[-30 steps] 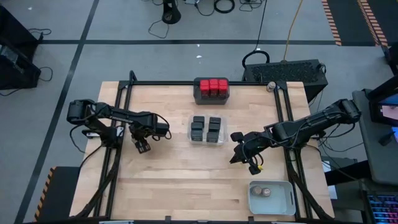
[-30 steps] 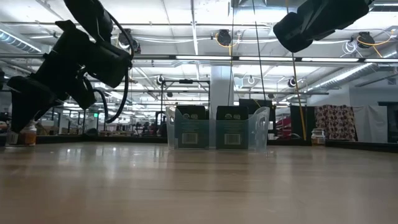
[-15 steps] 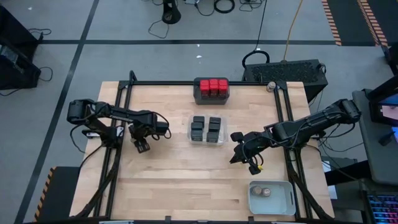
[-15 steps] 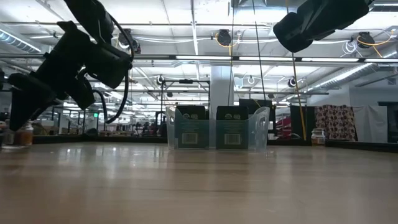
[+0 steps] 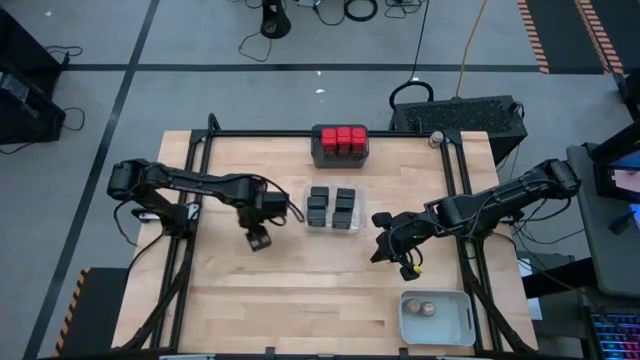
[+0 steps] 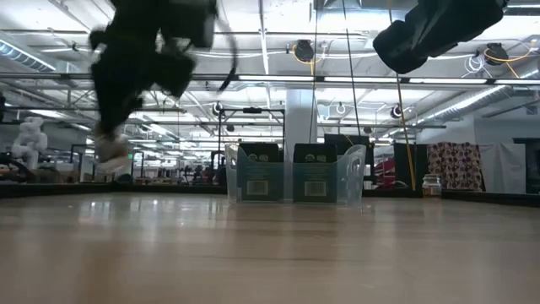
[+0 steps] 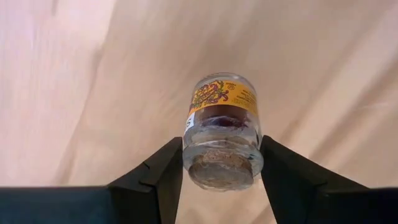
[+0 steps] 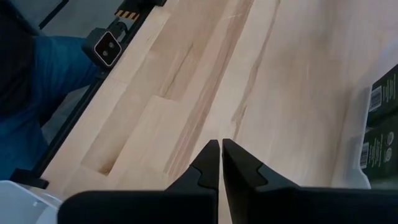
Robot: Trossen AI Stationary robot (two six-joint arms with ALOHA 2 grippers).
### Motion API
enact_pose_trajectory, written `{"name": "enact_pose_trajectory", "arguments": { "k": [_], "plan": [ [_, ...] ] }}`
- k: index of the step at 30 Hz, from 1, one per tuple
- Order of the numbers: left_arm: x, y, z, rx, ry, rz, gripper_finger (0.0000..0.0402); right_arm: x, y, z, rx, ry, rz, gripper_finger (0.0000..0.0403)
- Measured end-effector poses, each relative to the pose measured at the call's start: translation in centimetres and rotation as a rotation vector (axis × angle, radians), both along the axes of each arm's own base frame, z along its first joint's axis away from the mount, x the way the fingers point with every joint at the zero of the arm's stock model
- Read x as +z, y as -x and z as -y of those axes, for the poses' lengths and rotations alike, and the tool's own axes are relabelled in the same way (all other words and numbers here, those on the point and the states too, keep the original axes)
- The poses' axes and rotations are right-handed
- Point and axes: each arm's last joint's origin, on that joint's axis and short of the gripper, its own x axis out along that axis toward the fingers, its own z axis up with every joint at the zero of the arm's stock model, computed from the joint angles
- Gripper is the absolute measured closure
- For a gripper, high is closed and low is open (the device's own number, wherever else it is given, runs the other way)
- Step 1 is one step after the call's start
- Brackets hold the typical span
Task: Sort spices by type
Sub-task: Put the brown seasoning into the white bin
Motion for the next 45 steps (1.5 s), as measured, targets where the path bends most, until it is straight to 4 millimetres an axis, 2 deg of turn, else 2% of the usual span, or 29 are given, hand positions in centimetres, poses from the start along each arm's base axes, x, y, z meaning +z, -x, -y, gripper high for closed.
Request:
{"name": "enact_pose_trajectory", "arguments": {
  "k": [3, 6, 15, 21, 25, 29, 35, 45],
  "plan": [
    [2.0, -2.4, 1.3, -0.038, 0.001, 0.13, 0.0216, -0.1, 0.1, 0.0, -0.009, -0.007, -0.013, 0.0403],
    [2.7, -5.3, 2.9, -0.106, 0.003, 0.19, 0.0216, -0.1, 0.1, 0.0, -0.02, -0.018, -0.02, 0.0403],
    [0.9, -14.7, 8.5, -0.465, -0.007, 0.261, 0.0216, -0.4, 0.4, 0.1, -0.066, -0.046, -0.091, 0.0403],
    [-0.6, -18.4, 9.3, -0.565, -0.036, 0.261, 0.0216, -0.7, 0.9, -0.2, -0.06, -0.036, -0.148, 0.0403],
    [-1.7, -19.6, 9.1, -0.575, -0.037, 0.218, 0.0216, -0.8, 1.1, -0.6, -0.045, -0.033, -0.153, 0.0403],
    [-2.8, -19.7, 8.7, -0.574, -0.033, 0.162, 0.0216, -0.8, 1.2, -0.9, -0.034, -0.031, -0.153, 0.0403],
    [-2.9, -19.7, 8.7, -0.585, -0.033, 0.161, 0.0195, -0.8, 1.2, -1.0, -0.03, -0.03, -0.152, 0.0403],
    [-2.9, -19.7, 8.7, -0.585, -0.033, 0.159, 0.0187, -0.8, 1.2, -1.0, -0.027, -0.027, -0.149, 0.0403]
  ]
}}
